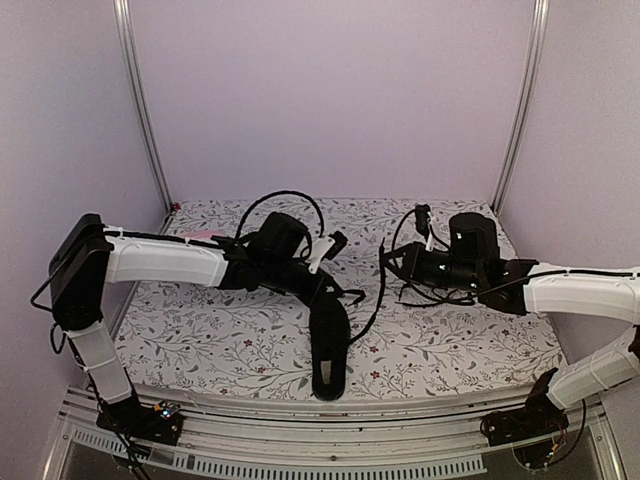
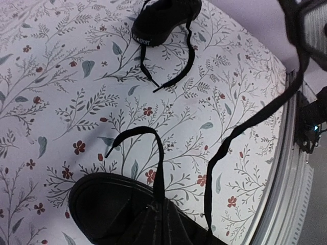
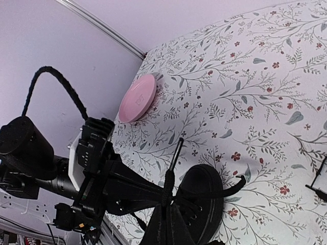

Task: Tie the shoes
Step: Cross the shoelace.

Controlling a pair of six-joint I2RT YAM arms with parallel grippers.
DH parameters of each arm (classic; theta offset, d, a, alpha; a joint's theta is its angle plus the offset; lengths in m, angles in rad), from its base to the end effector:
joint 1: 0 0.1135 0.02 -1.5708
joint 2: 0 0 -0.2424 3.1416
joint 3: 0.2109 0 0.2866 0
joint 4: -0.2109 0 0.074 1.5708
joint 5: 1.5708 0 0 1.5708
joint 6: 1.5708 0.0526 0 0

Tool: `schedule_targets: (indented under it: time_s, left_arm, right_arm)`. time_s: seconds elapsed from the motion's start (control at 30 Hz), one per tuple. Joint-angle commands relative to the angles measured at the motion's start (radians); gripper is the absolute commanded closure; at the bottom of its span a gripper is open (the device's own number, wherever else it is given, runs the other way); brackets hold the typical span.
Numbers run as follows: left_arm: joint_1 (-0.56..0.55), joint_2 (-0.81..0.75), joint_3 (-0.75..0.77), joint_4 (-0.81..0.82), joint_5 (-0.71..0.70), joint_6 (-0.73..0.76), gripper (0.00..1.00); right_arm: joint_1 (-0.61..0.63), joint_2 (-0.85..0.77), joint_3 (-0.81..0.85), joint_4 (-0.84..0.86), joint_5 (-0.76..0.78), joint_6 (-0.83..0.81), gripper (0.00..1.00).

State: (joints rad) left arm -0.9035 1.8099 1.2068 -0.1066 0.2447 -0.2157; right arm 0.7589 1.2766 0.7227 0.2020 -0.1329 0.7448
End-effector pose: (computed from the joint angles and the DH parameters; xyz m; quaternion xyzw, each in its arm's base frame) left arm 0.2605 -0.3512 0.1580 0.3521 0.8320 -0.3139 0.2922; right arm 0.2405 0.2377 0.2056 -0.0438 0.8179 0.4299 0.3800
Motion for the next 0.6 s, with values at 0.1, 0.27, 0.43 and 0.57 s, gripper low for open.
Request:
schedule_targets:
  time_s: [0.1, 0.27, 0.43, 0.57]
  left_arm:
    - [0.059, -0.040, -0.136, 0.172, 0.271, -0.149, 1.00]
    - [0.066, -0.037, -0.182, 0.258, 0.325, -0.197, 1.00]
    - [0.072, -0.032, -0.208, 0.326, 0.350, -0.246, 1.00]
    - [0.077, -0.029, -0.222, 0.349, 0.357, -0.271, 1.00]
  right_arm:
    - [0.001, 0.148, 0.235, 0.016, -0.028, -0.057, 0.98]
    - [0.001, 0.250, 0.358, 0.010, -0.051, -0.085, 0.98]
    - [0.001, 0.313, 0.418, 0.009, -0.064, -0.094, 0.98]
    - [0.001, 0.329, 0.423, 0.010, -0.056, -0.093, 0.98]
